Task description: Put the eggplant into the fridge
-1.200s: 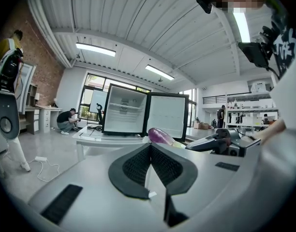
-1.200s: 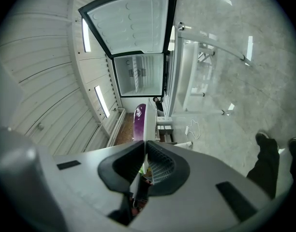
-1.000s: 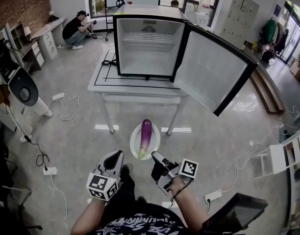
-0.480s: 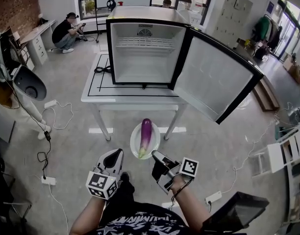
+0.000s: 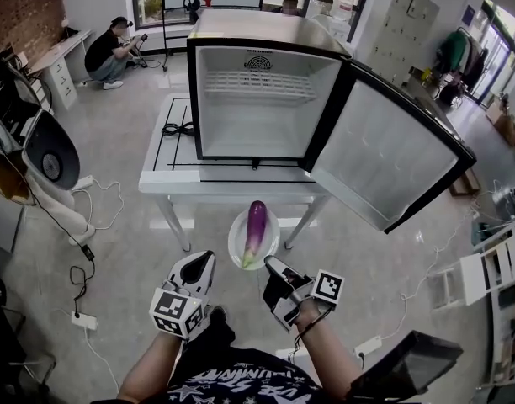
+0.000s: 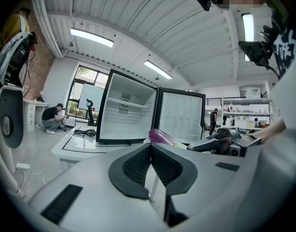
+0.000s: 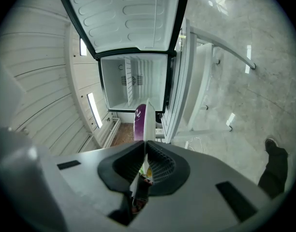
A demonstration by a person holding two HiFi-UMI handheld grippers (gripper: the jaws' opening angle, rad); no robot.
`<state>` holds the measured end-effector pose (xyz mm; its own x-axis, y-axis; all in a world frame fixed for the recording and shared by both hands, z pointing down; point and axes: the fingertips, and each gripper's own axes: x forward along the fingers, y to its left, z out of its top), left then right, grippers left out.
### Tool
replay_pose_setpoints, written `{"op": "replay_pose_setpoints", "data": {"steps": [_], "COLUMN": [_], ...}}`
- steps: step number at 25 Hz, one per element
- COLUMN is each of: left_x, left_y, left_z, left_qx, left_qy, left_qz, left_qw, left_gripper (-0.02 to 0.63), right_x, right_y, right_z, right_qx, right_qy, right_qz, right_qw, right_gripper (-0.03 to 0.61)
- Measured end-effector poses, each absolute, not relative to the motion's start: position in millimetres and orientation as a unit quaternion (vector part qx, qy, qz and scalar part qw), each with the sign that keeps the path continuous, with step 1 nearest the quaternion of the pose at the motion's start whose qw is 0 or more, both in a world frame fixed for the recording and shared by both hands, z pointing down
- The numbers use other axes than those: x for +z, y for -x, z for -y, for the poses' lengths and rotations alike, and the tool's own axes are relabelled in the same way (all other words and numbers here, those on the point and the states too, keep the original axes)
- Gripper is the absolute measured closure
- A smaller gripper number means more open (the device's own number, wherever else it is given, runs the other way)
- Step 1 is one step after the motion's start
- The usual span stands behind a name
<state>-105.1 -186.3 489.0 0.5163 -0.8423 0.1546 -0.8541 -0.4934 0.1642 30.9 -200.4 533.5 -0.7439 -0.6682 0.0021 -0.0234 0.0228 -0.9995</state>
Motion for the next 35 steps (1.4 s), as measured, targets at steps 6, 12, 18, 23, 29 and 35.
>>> {"op": "replay_pose_setpoints", "data": {"steps": [6, 12, 18, 23, 29, 35], "left_x": [486.4, 485.3, 489.6, 487.4, 493.9, 496.9], "left_y": [118.1, 135.6, 155.0, 171.7, 173.2, 173.1], "left_z": [224.5, 261.6, 297.7, 321.5, 341.1, 372.9], "left_qx": [0.027, 0.021, 0.019, 0.020, 0.023, 0.031], "left_qy": [-0.872, -0.877, -0.880, -0.882, -0.882, -0.875], "left_qz": [0.476, 0.469, 0.462, 0.458, 0.457, 0.469], "left_qw": [0.105, 0.102, 0.105, 0.107, 0.115, 0.117], "left_gripper": [0.604, 0.604, 0.604, 0.604, 0.604, 0.604], "right_x": [531.7, 527.6, 528.1, 530.2, 534.9, 540.0], "right_y": [-16.0, -3.0, 18.4, 36.9, 39.6, 40.7], "right_z": [234.2, 275.0, 311.3, 330.2, 351.1, 393.7], "right_qx": [-0.645, -0.634, -0.628, -0.632, -0.637, -0.645], "right_qy": [0.267, 0.280, 0.283, 0.288, 0.289, 0.278], "right_qz": [-0.668, -0.670, -0.673, -0.667, -0.662, -0.661], "right_qw": [0.257, 0.267, 0.270, 0.270, 0.268, 0.265], "right_gripper": [0.557, 0.557, 0.557, 0.557, 0.557, 0.557]}}
